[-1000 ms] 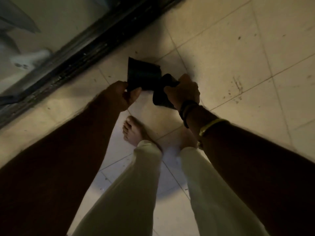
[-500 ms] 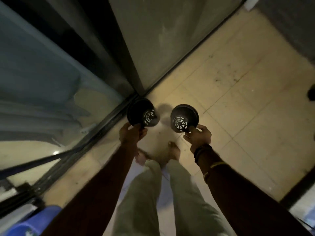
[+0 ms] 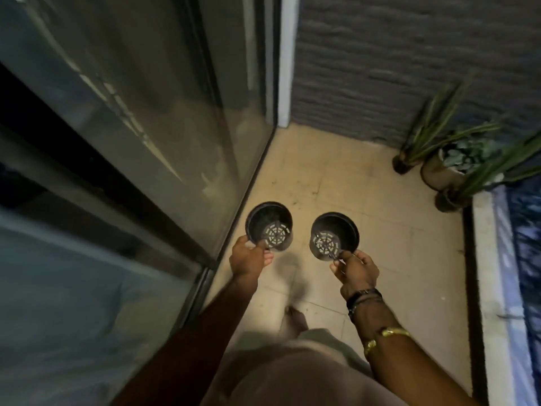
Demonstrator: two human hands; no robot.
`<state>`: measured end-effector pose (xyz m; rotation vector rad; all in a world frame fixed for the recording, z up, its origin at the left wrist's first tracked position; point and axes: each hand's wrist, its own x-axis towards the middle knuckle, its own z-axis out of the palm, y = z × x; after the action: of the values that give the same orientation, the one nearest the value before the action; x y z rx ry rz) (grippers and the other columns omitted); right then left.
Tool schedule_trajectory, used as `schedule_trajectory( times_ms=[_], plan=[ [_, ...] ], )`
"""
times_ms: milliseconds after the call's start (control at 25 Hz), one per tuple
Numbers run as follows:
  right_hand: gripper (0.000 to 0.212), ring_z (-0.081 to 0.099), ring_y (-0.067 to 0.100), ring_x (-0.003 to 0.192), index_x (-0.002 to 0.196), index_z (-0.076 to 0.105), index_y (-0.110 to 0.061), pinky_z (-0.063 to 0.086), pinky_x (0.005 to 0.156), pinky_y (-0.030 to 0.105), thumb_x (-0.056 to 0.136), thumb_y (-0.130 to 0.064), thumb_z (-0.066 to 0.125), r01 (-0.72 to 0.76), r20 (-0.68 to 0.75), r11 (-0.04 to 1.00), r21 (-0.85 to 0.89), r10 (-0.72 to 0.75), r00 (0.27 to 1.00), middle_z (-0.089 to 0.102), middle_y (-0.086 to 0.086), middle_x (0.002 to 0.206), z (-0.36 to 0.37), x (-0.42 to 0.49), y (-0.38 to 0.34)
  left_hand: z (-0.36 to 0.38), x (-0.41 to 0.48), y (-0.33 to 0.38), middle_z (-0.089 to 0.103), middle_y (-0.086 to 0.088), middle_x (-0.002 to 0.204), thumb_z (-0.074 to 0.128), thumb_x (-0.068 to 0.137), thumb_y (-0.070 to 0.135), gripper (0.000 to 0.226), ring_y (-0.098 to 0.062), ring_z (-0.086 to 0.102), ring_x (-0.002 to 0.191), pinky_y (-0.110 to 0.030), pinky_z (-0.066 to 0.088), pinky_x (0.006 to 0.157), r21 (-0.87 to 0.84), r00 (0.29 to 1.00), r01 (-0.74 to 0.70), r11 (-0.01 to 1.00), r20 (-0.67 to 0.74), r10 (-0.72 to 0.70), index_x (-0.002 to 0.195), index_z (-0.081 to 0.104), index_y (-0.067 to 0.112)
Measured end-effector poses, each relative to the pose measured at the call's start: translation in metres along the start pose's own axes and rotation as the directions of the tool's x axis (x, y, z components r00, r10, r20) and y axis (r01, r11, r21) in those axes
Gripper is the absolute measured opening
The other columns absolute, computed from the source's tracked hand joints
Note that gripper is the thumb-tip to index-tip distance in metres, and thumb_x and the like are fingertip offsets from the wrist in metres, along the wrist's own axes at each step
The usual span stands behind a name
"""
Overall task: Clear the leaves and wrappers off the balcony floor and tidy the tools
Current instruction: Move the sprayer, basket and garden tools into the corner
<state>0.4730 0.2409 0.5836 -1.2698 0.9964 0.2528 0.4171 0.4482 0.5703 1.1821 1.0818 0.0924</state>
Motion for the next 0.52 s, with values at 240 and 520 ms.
schedule_trajectory(
  times_ms=[240,520],
  plan=[
    [0.031,0.066,0.026,0.072,0.112,0.062,-0.013,0.060,0.068,0.039,0.088,0.006,0.066,0.108,-0.255,0.927,0.359,-0.014,0.967,0.066,0.012,0.084,-0.078,-0.043,0.018,0.024,-0.029,0.000,0.072,-0.023,0.082,0.065,0.093,0.004,0.036,-0.027,0.072,0.061,-0.033,0.062,0.058,0.192,0.953,-0.093,0.977,0.303,0.031,0.126,0.054,0.012],
    [0.032,0.068,0.026,0.077,0.114,0.060,-0.012,0.060,0.078,0.042,0.088,0.005,0.068,0.261,-0.486,0.765,0.589,0.077,0.870,0.066,0.013,0.090,-0.196,-0.108,0.070,0.055,-0.097,-0.043,0.074,-0.025,0.087,0.068,0.092,0.007,0.045,-0.019,0.068,0.050,-0.030,0.060,0.057,0.413,0.811,-0.270,0.870,0.584,-0.025,0.134,0.052,0.011]
  ],
)
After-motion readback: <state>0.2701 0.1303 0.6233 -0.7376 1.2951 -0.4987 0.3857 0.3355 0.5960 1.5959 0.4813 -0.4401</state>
